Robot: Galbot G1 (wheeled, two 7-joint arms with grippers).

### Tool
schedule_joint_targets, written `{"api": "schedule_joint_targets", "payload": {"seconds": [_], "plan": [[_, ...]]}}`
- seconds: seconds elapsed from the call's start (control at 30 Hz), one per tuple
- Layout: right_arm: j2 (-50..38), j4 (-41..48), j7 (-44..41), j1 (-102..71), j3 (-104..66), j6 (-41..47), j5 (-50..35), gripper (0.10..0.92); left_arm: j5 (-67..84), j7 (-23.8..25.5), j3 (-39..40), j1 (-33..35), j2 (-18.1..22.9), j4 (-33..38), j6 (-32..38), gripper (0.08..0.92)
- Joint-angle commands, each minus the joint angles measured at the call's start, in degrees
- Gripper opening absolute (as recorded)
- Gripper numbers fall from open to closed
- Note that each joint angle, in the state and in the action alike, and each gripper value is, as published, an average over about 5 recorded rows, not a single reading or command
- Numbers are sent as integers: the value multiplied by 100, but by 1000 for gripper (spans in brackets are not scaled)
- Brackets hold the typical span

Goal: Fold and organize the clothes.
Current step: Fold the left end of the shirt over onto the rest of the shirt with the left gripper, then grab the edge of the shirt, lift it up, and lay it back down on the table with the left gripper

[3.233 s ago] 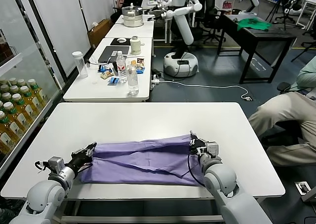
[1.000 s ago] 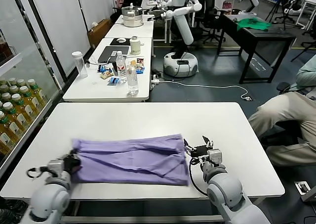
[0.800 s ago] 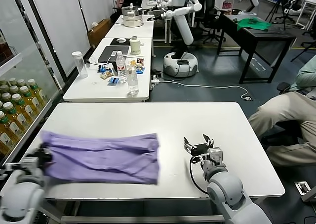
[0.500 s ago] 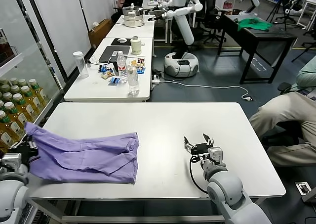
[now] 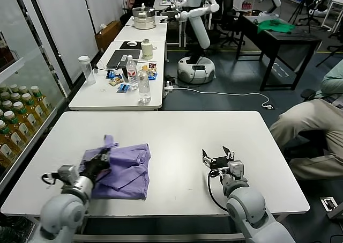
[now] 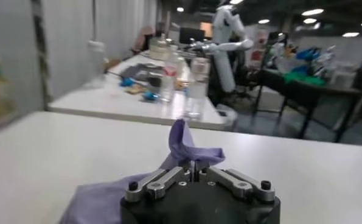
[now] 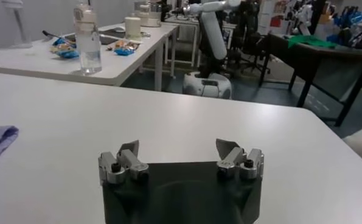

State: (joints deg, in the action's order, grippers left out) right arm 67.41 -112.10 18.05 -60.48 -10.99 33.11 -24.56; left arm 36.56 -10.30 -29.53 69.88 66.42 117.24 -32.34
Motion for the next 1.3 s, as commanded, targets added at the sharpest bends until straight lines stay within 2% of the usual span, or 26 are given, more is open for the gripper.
{"api": "schedule_joint_targets", "payload": {"seconds": [0.03, 0.1, 0.17, 0.3, 0.37, 0.47, 0.6, 0.77, 0.9, 1.0, 1.3], "plan": [[13, -9, 17, -14, 18, 0, 13, 823, -368, -145, 1319, -589, 650, -530, 97, 113], [8, -47, 24, -21, 23, 2, 15, 823, -542, -180, 1285, -625, 666, -441, 258, 121], [-8, -80, 26, -24, 21, 3, 13, 823, -589, -152, 1043, -585, 539, -39, 427, 153], [-24, -83, 14, -9, 5, 2, 6, 823, -359, -122, -90, -216, -91, 763, 573, 263], [-20, -59, -8, 2, 2, 2, 3, 823, -283, -106, -864, 183, -433, 661, 536, 323], [-1, 12, -51, 23, 18, 0, 6, 823, -363, -53, -1580, 828, -716, 59, 366, 410], [45, 92, -77, 55, 60, -1, 26, 823, -569, -46, -1564, 1169, -585, -551, 241, 522], [35, 101, -94, 36, 62, -1, 41, 823, -512, 18, -1232, 1026, -265, -897, 241, 687], [8, 101, -105, 29, 50, -1, 40, 823, -346, 219, -1081, 827, -179, -974, 244, 787], [19, 109, -109, 47, 61, -1, 41, 823, -233, 311, -989, 667, -177, -1065, 240, 817], [56, 107, -110, 55, 86, -2, 67, 823, -19, 236, -891, 464, -179, -1241, 149, 820]]}}
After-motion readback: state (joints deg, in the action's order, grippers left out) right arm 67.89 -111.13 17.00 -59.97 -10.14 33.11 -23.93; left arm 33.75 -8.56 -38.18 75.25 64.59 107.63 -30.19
